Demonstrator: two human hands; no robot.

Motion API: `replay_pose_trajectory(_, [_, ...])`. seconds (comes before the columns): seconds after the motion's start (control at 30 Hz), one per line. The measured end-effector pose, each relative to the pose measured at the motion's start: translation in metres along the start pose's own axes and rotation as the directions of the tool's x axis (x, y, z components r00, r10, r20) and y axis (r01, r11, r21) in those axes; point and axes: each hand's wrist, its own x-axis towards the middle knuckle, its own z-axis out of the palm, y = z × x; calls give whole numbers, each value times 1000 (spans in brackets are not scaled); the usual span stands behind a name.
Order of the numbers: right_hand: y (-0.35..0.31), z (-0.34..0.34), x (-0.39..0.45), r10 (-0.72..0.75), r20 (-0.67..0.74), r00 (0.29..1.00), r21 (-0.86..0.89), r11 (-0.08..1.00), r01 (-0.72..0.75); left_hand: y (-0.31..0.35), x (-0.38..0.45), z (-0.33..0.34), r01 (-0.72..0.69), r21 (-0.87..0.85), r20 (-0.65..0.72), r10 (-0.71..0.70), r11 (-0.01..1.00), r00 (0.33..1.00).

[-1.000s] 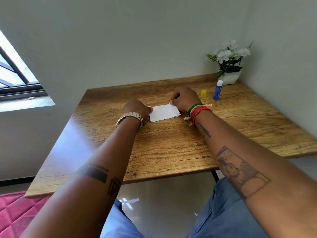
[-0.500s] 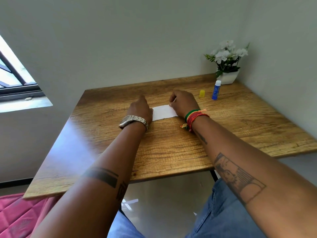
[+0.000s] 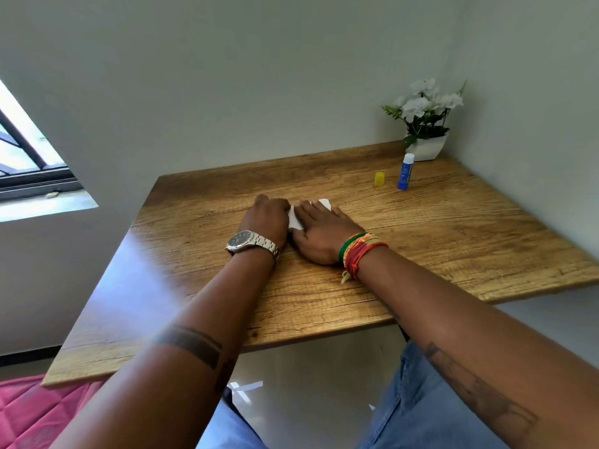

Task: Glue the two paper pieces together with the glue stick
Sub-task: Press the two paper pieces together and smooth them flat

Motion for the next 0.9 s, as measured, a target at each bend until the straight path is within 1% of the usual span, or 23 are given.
replay_pose_trajectory(0.17, [15, -2, -6, 156, 2, 988, -36, 987, -156, -2, 0, 3, 33, -20, -36, -34, 999, 999])
replay_pose_trajectory(0.27, [20, -5, -8, 219, 8, 976, -55, 974, -218, -3, 0, 4, 50, -20, -25, -51, 999, 998])
replay_pose_trajectory(0.4, [15, -8, -10, 237, 30, 971, -59, 970, -235, 3, 9, -7, 92, -17, 83, -90, 996, 992])
replay_pose_trajectory(0.53, [13, -8, -12, 241, 33, 970, -35, 970, -239, 5, 20, -18, 53, 147, 209, -84, 988, 974])
replay_pose_trajectory(0.6, [13, -7, -12, 236, 26, 971, -22, 972, -236, 4, 26, -21, 41, 164, 252, -82, 986, 964])
replay_pose_trajectory(0.7, [14, -7, -11, 233, 22, 972, -9, 973, -233, 5, 36, -23, 48, 126, 302, -84, 991, 950])
replay_pose_trajectory(0.83, [13, -7, -9, 236, 26, 971, 15, 972, -236, 6, 48, -24, 176, -7, 400, -158, 984, 903])
replay_pose_trajectory(0.9, [13, -10, -6, 237, 18, 971, 27, 971, -238, 3, 53, -25, 220, -40, 443, -180, 975, 878])
